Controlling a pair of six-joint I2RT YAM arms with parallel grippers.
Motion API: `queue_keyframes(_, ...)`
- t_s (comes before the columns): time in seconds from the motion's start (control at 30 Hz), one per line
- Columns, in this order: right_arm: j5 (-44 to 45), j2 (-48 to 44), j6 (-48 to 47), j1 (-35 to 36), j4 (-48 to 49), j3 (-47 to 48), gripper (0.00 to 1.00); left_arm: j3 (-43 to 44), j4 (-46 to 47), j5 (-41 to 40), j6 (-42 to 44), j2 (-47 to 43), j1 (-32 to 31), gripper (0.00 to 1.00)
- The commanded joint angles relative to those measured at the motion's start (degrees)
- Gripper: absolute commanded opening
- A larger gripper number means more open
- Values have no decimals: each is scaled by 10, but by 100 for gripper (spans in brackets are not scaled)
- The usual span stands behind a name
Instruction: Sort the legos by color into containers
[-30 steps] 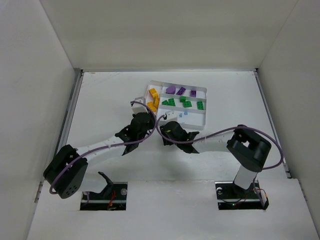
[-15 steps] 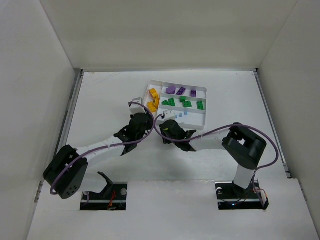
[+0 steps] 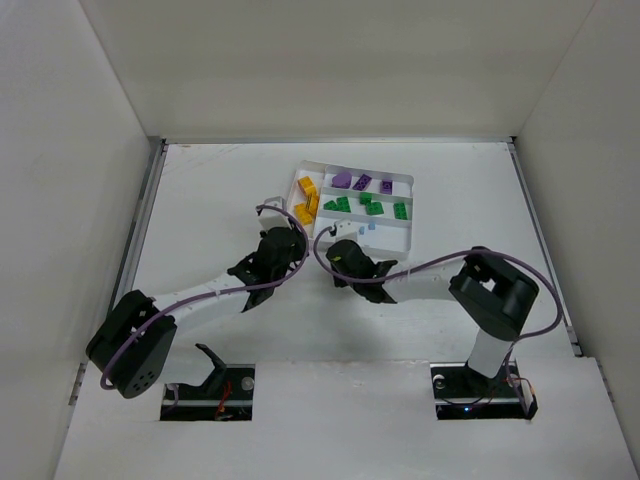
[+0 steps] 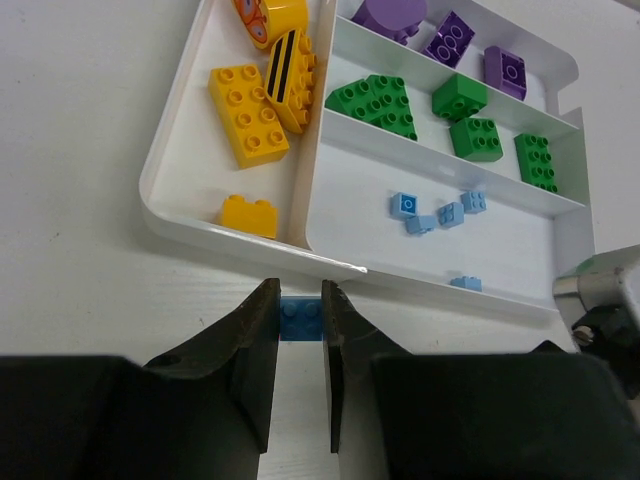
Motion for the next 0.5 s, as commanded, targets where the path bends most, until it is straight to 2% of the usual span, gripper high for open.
queue_keyframes(0.0,19,-54,22,-4,23,-19,9,-3,23,1,-3,-12,0,17)
queue_keyframes(0.2,19,-154,39,-49,40,-62,9,18,24,4,0,8,-13,17)
queue_keyframes(0.33,17,-154,42,-107,35,-51,10,53,31,3,7,42,-28,17)
queue_keyframes(0.4,13,-136,46,-128,38,-40,13,79,33,4,14,73,-32,17)
queue_keyframes(0.47,13,-117,48,-144,34,-23,24,105,37,5,24,106,-37,17)
